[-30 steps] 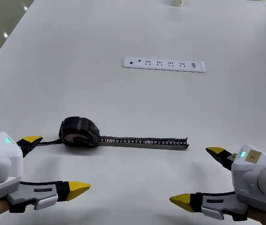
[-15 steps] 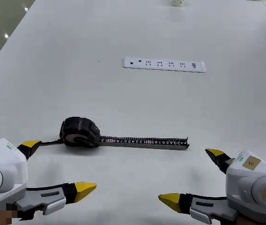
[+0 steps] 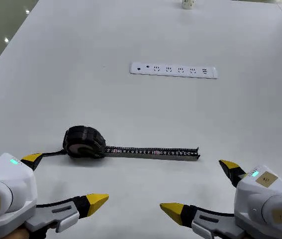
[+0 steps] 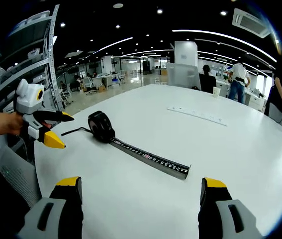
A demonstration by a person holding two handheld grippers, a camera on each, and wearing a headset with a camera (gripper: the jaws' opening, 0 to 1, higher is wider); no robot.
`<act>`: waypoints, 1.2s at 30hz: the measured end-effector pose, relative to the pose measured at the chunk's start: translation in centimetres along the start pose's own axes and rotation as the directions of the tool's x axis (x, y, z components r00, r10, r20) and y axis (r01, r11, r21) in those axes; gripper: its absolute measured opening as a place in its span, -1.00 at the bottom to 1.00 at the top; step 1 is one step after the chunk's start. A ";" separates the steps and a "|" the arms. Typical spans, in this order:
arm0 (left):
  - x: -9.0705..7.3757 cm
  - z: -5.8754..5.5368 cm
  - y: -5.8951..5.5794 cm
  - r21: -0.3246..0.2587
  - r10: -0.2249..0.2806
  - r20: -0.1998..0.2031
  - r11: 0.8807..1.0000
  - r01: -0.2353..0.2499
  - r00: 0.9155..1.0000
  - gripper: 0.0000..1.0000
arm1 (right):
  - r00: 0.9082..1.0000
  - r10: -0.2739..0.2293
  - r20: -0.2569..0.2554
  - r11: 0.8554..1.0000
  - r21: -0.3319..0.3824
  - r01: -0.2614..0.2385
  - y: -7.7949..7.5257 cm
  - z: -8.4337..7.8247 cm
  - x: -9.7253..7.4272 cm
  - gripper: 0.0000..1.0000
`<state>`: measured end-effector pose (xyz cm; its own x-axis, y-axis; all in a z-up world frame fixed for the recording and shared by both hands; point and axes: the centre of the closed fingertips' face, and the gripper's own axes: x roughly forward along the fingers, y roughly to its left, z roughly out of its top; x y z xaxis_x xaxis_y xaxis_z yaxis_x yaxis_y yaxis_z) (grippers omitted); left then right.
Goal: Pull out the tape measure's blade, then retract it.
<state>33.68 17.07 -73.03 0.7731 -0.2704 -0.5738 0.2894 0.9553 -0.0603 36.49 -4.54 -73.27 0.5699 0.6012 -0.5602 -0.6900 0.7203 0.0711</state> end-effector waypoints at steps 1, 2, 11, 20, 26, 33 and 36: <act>-0.1 0.0 0.0 0.000 0.007 0.000 1.000 -0.007 1.000 0.98 | 1.000 -0.002 0.003 1.000 0.012 0.002 0.0 0.1 -0.1 0.98; -0.1 0.0 0.0 0.000 0.009 0.003 1.000 -0.009 1.000 0.98 | 1.000 -0.003 0.008 1.000 0.019 0.003 0.1 0.3 -0.1 0.98; -0.4 0.0 -0.1 -0.029 0.043 0.009 0.999 -0.043 0.999 0.98 | 1.000 -0.026 0.012 0.999 0.030 0.026 0.3 0.7 -0.4 0.98; -0.4 0.2 -0.5 -0.047 0.068 0.007 0.997 -0.068 0.998 0.98 | 0.999 -0.041 -0.002 0.998 0.053 0.041 0.7 0.3 -0.8 0.98; -0.6 0.2 -0.8 -0.049 0.071 0.009 0.996 -0.070 0.997 0.97 | 0.999 -0.046 -0.002 0.997 0.065 0.046 0.8 0.4 -1.0 0.98; -1.0 0.1 -0.9 -0.063 0.083 0.010 0.995 -0.082 0.997 0.95 | 0.999 -0.048 -0.004 0.997 0.068 0.048 0.9 0.4 -0.9 0.98; -1.2 0.1 -0.9 -0.067 0.088 0.012 0.994 -0.087 0.996 0.98 | 0.999 -0.049 -0.004 0.996 0.070 0.050 1.0 0.4 -1.0 0.98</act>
<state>32.58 16.47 -72.22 0.8023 -0.1863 -0.5670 0.1823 0.9811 -0.0644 35.44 -4.31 -72.33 0.6014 0.5634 -0.5664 -0.6280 0.7716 0.1006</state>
